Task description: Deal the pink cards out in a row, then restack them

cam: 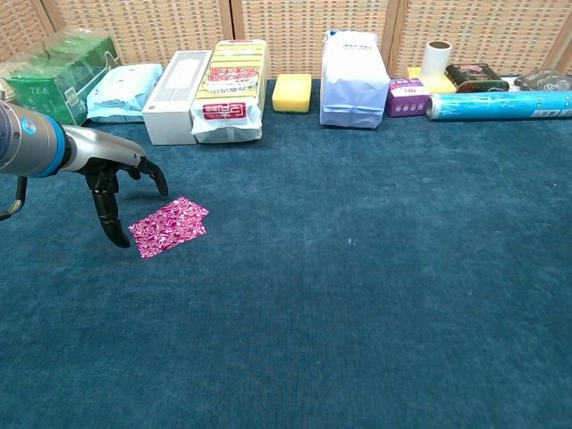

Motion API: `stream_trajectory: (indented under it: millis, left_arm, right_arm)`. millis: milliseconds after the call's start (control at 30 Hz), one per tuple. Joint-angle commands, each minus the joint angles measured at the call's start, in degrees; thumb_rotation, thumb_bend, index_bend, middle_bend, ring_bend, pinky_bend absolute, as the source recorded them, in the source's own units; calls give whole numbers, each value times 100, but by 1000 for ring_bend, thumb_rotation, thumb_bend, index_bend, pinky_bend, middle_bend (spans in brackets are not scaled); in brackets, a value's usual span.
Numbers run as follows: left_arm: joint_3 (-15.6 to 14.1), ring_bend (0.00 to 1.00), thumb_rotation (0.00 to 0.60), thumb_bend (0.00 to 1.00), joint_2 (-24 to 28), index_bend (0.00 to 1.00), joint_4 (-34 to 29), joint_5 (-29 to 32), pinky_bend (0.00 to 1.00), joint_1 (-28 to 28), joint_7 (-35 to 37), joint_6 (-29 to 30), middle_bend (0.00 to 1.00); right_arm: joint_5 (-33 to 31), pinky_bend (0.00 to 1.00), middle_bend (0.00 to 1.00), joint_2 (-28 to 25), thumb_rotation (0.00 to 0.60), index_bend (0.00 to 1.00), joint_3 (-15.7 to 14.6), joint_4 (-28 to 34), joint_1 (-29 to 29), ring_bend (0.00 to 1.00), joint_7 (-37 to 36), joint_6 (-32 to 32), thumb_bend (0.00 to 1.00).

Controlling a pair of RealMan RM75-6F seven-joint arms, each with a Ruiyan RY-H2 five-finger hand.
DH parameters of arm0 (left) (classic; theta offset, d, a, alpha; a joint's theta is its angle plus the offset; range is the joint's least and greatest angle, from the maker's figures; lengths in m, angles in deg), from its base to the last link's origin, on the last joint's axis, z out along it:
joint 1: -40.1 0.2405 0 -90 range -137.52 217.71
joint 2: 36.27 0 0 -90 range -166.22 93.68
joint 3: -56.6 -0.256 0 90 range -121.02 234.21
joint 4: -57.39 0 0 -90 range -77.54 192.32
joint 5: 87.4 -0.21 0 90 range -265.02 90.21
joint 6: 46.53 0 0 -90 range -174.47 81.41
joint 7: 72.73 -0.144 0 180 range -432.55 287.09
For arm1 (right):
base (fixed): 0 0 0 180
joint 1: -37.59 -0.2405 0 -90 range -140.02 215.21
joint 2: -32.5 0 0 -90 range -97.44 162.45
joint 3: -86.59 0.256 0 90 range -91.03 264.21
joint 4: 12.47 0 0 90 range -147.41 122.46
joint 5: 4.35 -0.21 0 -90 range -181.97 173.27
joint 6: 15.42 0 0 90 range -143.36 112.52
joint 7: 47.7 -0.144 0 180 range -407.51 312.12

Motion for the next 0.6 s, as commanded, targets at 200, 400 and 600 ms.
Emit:
stream_trajectory:
  millis: [200, 400, 600]
  left_arm:
    - [-44, 0, 600, 114, -121, 145, 101, 149, 148, -96, -88, 104, 0]
    - [-57, 0, 600, 113, -235, 145, 188, 171, 149, -111, -137, 158, 0]
    - [-79, 0, 600, 114, -325, 145, 197, -14, 149, -88, -200, 326, 0]
  right_arm:
    - [6, 0, 0, -1, 600, 94, -3, -10, 1, 0, -16, -1, 0]
    - [4, 0, 0, -3, 600, 94, 0, -6, 6, 0, -15, -8, 0]
    - [13, 0, 0, -1, 600, 94, -2, -4, 6, 0, -9, -12, 0]
